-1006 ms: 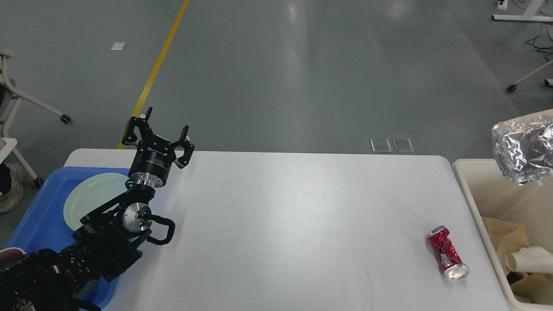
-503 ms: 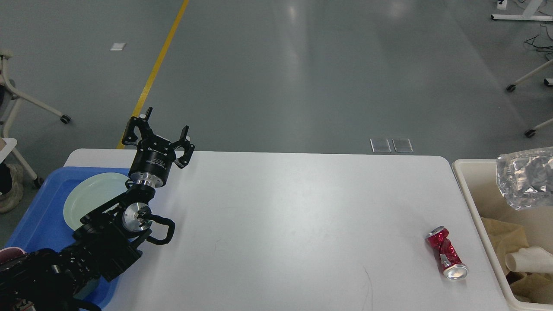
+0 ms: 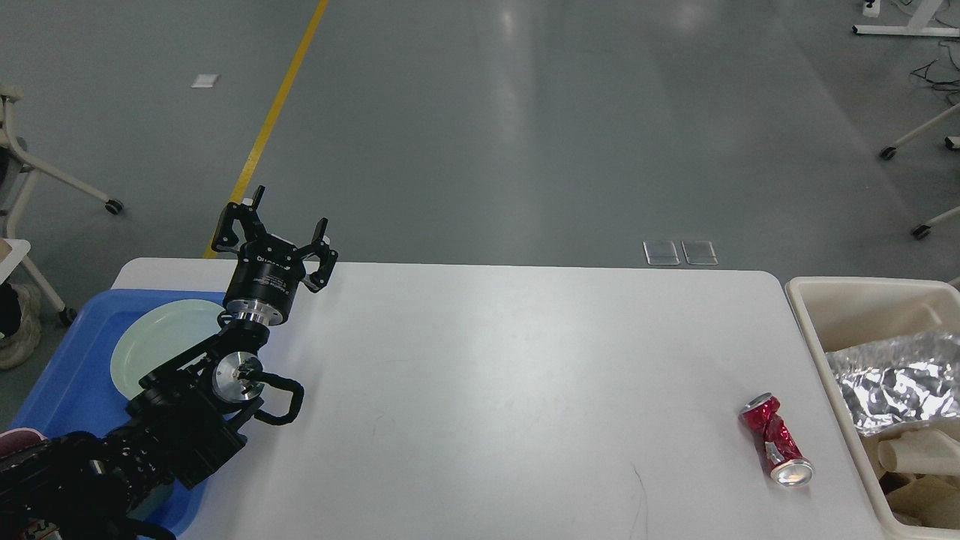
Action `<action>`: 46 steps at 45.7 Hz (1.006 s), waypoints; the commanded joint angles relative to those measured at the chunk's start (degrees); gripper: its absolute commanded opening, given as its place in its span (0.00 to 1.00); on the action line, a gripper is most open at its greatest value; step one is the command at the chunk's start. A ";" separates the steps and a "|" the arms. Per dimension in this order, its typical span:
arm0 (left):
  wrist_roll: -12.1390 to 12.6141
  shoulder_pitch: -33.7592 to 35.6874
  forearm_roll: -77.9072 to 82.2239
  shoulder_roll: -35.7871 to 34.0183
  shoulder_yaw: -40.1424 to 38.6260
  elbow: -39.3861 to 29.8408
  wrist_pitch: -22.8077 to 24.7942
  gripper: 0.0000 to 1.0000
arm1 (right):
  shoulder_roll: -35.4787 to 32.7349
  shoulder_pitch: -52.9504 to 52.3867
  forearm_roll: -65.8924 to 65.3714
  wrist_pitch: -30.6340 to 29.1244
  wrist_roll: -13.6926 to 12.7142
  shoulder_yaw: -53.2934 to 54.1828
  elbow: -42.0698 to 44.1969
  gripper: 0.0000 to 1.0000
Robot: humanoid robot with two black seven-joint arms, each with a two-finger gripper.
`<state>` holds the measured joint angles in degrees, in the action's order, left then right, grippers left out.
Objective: Tidy desktop
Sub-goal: 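Carry the foil package over the white bin and drop it, then lower the right gripper onto the red can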
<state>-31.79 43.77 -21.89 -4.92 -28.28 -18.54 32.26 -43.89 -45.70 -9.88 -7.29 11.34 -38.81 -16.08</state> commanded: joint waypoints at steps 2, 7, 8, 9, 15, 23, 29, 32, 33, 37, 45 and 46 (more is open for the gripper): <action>0.06 0.00 0.00 0.00 0.06 0.00 0.00 0.97 | -0.06 -0.79 -0.05 -0.53 0.00 -0.57 -1.05 0.96; 0.06 0.09 0.00 0.00 0.06 0.00 0.00 0.97 | -1.02 -3.51 -0.05 -1.41 0.00 -0.48 -2.72 1.00; -0.02 0.00 0.00 0.00 0.06 0.00 0.00 0.97 | -1.20 -4.47 -0.05 -1.67 0.00 -0.57 -3.59 1.00; -0.02 0.00 0.00 0.00 0.06 0.00 0.00 0.97 | -1.64 -5.35 -0.05 -2.02 0.00 -0.65 -4.65 1.00; 0.06 0.00 0.00 0.00 -0.02 0.00 0.00 0.97 | -3.93 -13.61 -0.40 -4.83 0.09 -4.69 -9.57 1.00; -0.02 0.00 0.00 0.00 0.06 0.00 0.00 0.97 | -1.73 -29.34 -1.28 -9.05 0.35 -19.53 -11.95 1.00; -0.02 0.00 0.00 0.00 0.06 0.00 0.00 0.97 | 2.04 -37.52 -3.30 -10.46 1.14 -31.05 -14.41 1.00; -0.02 0.00 0.00 0.00 0.06 0.00 0.00 0.97 | 4.15 -39.37 -5.93 -10.55 2.45 -34.39 -15.29 1.00; -0.02 0.00 0.00 0.00 -0.02 0.00 0.00 0.97 | 4.77 -39.73 -7.33 -10.55 2.89 -35.10 -15.81 1.00; 0.06 0.00 0.00 0.00 0.06 0.00 0.00 0.97 | 6.79 -42.53 -13.31 -10.55 3.95 -36.60 -19.06 1.00; -0.02 0.00 0.00 0.00 0.06 0.00 0.00 0.97 | 10.57 -45.70 -25.26 -10.55 4.04 -37.48 -27.50 1.00; 0.06 0.09 0.00 0.00 0.06 0.00 0.00 0.97 | 11.01 -45.97 -26.58 -10.64 4.04 -37.48 -28.47 1.00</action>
<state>-31.78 43.77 -21.88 -4.92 -28.23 -18.55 32.26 -35.22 -89.97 -29.28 -17.84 15.35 -76.07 -39.54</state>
